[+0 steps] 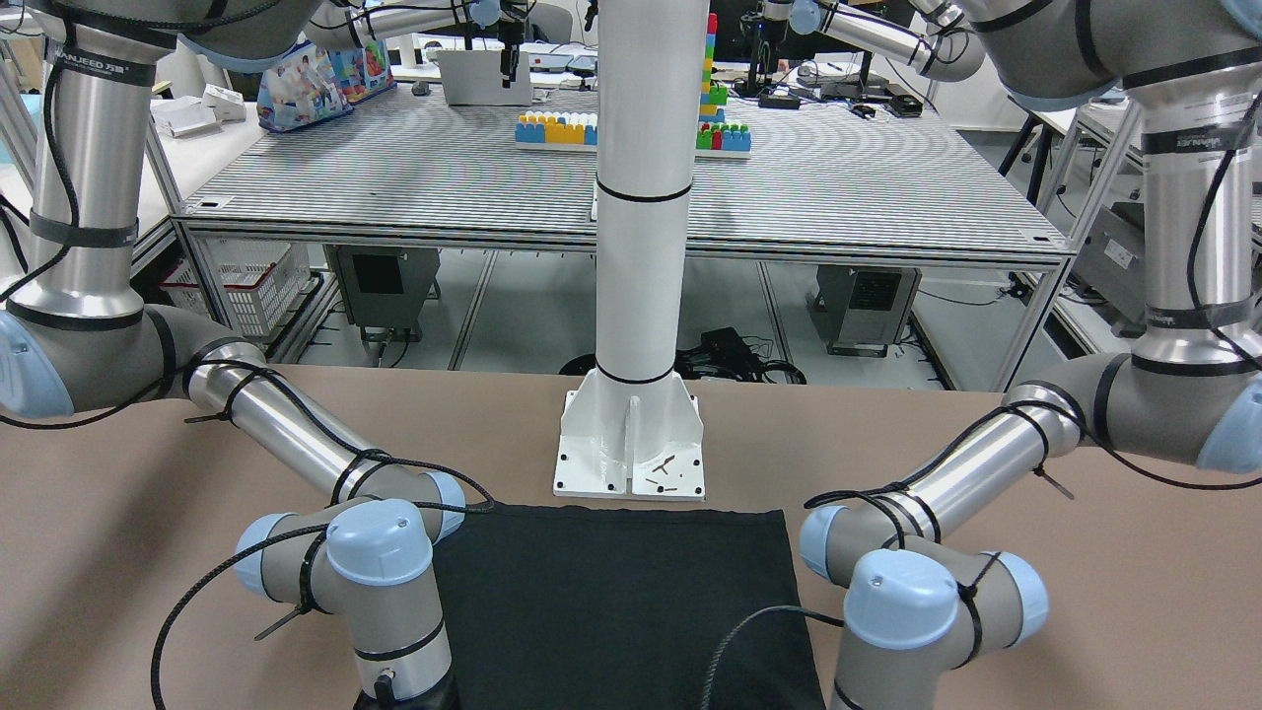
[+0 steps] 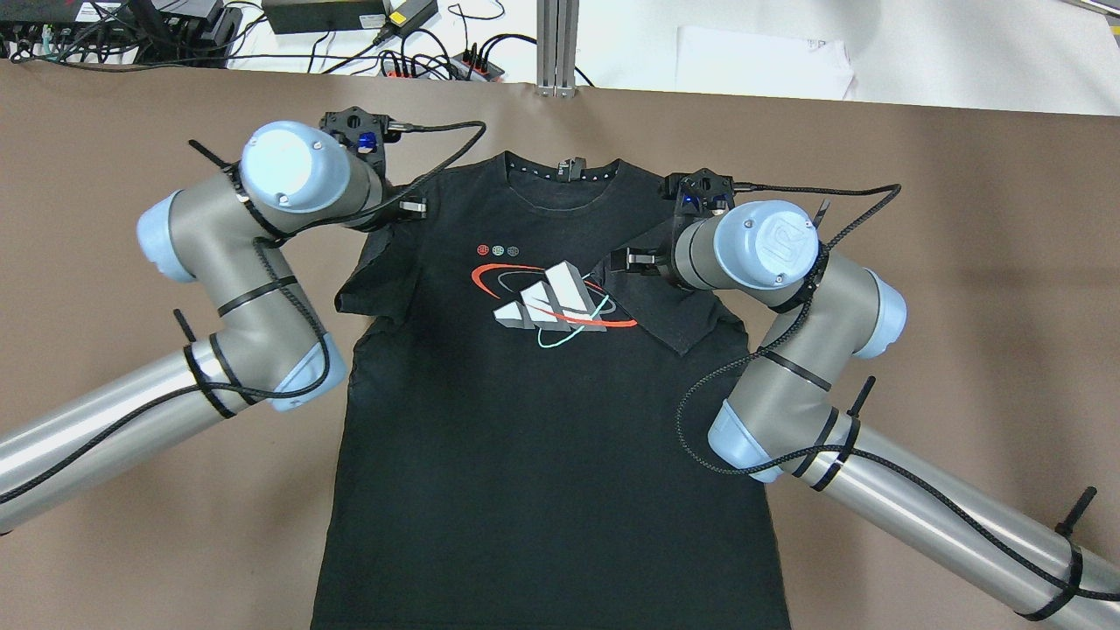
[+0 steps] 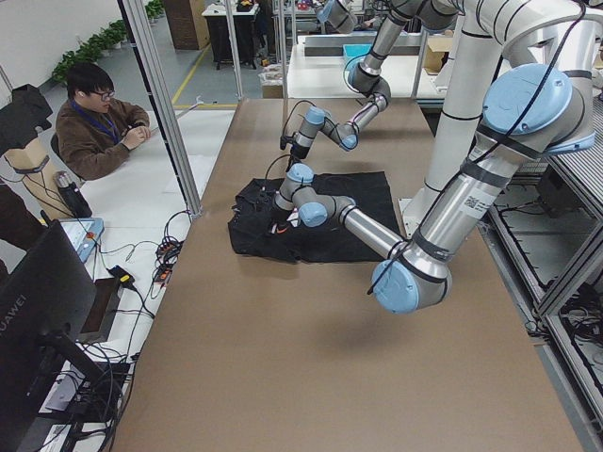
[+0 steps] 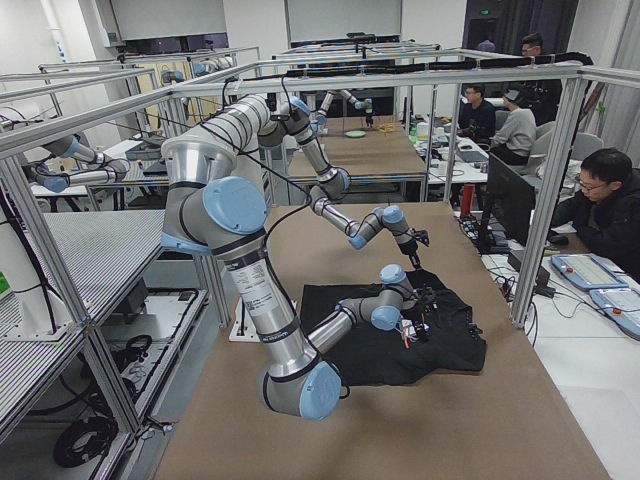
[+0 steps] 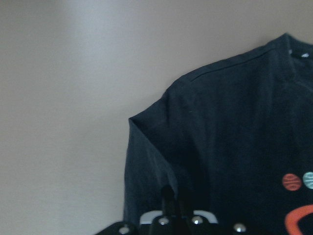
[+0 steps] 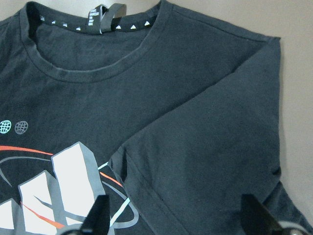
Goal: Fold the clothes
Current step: 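Grasp the other sleeve with the left gripper and fold it across the chest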
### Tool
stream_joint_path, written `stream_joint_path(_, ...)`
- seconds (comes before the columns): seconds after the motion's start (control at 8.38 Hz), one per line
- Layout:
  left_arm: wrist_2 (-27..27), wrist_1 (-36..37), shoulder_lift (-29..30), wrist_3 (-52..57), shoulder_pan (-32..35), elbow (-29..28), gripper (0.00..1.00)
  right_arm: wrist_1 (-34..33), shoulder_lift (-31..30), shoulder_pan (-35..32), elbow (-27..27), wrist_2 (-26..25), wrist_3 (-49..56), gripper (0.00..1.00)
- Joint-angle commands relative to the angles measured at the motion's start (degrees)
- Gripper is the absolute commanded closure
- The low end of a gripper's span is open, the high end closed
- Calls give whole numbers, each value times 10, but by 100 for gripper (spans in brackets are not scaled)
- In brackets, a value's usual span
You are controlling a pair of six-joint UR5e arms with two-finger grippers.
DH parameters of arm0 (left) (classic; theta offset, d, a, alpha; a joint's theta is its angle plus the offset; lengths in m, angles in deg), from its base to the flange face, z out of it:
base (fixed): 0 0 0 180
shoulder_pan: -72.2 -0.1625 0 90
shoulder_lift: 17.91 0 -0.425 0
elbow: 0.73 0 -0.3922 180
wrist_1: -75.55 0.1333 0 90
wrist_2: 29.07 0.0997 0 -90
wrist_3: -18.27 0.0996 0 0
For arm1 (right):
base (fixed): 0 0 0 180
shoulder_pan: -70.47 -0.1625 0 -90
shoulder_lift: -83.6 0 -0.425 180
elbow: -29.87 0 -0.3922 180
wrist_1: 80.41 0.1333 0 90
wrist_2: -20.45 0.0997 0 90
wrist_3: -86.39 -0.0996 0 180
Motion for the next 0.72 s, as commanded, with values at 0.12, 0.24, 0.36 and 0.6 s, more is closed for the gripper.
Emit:
stream_joint_path(0.12, 33, 67, 141, -80, -37, -99, 100, 0, -21, 2, -21, 0, 0, 6)
stream_joint_path(0.24, 47, 66, 147, -87, -47, -107, 100, 0, -22, 4, -21, 0, 0, 6)
stream_joint_path(0.36, 48, 66, 146, -94, -53, -108, 100, 1, -22, 4, -21, 0, -1, 6)
stream_joint_path(0.6, 48, 63, 146, -95, -53, -108, 100, 1, -22, 5, -22, 0, -1, 6)
